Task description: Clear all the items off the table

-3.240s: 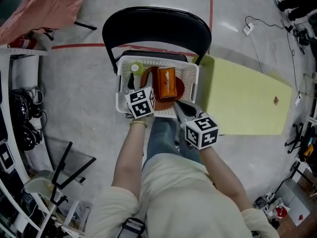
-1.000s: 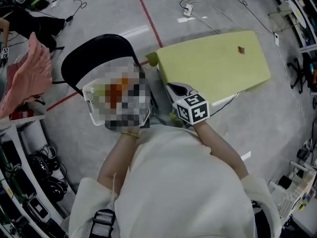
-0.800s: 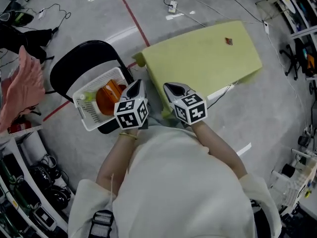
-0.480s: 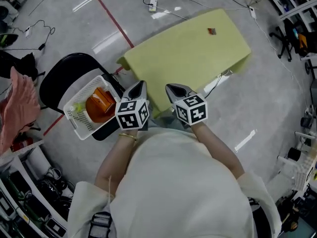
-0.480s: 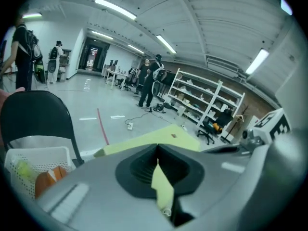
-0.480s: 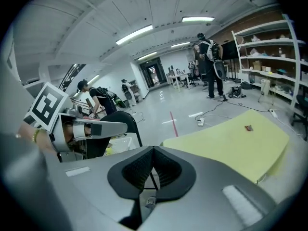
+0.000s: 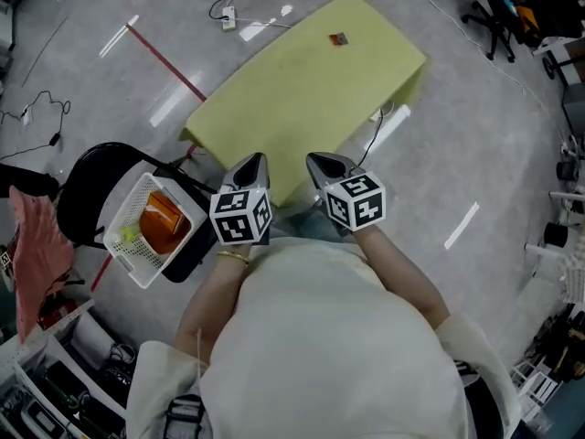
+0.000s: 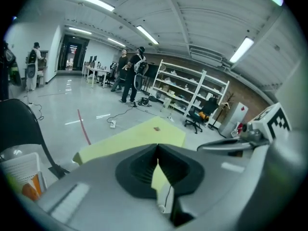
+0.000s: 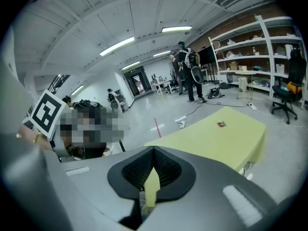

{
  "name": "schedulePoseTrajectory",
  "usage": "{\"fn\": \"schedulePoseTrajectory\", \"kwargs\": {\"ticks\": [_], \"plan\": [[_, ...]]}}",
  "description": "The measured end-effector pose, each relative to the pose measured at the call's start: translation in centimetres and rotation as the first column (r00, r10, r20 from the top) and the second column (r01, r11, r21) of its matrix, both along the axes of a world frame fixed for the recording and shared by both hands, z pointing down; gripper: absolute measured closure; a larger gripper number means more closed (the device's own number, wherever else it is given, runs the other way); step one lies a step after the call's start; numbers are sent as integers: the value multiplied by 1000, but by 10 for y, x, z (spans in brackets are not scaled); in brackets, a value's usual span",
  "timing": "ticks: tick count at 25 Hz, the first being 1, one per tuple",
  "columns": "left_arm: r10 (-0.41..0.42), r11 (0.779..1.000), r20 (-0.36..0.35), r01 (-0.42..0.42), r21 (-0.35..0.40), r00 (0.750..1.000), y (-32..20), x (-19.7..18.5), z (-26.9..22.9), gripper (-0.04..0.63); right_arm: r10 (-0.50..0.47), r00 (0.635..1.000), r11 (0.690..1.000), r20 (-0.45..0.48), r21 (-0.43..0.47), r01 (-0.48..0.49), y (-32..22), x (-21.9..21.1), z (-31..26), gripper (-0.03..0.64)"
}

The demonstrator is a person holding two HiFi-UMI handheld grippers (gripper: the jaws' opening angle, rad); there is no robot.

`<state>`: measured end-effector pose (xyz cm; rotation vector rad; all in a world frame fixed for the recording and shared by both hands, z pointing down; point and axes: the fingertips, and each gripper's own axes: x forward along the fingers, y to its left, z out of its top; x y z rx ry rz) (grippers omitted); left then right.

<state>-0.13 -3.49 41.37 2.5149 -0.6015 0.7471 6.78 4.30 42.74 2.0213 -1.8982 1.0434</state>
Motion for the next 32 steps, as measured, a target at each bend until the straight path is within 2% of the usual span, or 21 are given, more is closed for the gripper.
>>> {"fn": "schedulePoseTrajectory", "kwargs": {"ticks": [5, 15, 24, 32], "plan": [[67, 997, 17, -68, 22, 998, 27, 52, 6, 584, 71, 997, 997, -9, 12, -71, 36, 49, -2, 618], [99, 995, 25, -99, 15, 995, 71, 133, 15, 584, 177, 984, 984, -19, 9, -177, 103, 138, 2, 618], [131, 991, 19, -131, -11, 991, 95, 180, 16, 584, 299, 954, 954, -26, 19, -299, 155, 192, -1, 618], [187, 982, 18, -187, -10, 982, 102, 201, 14, 584, 382, 924, 924, -19, 28, -382, 178, 206, -1, 618]]}}
